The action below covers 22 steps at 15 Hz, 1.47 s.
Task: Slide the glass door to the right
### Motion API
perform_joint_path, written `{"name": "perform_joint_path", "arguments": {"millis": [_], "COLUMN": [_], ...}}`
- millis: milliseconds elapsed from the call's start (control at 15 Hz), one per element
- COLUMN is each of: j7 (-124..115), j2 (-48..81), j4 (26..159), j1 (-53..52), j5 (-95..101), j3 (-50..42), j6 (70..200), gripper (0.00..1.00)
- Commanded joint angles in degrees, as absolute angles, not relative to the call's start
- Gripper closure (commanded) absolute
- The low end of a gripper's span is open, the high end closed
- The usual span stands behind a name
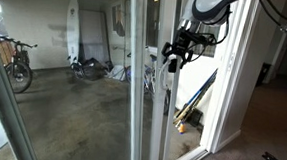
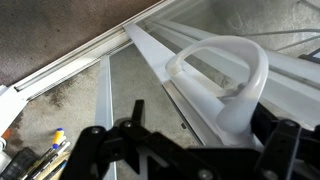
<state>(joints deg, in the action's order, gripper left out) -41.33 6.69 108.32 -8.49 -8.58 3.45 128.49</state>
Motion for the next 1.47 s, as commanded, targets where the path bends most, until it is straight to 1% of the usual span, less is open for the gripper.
{"name": "perform_joint_path", "arguments": {"millis": [0,733,1400], "j7": [-39.4,-34.1,-33.5], "j2": [5.7,4.8,1.3], "j4": [109.6,110.7,114.9], "j1": [-4.3,-2.2,0.0], "j5": [-7.4,-8.8,-16.6], "j3": [0.3,-1.2,-2.9], "j6": [126.4,124.4,125.2], "gripper": [0.00,0.00,0.00]}}
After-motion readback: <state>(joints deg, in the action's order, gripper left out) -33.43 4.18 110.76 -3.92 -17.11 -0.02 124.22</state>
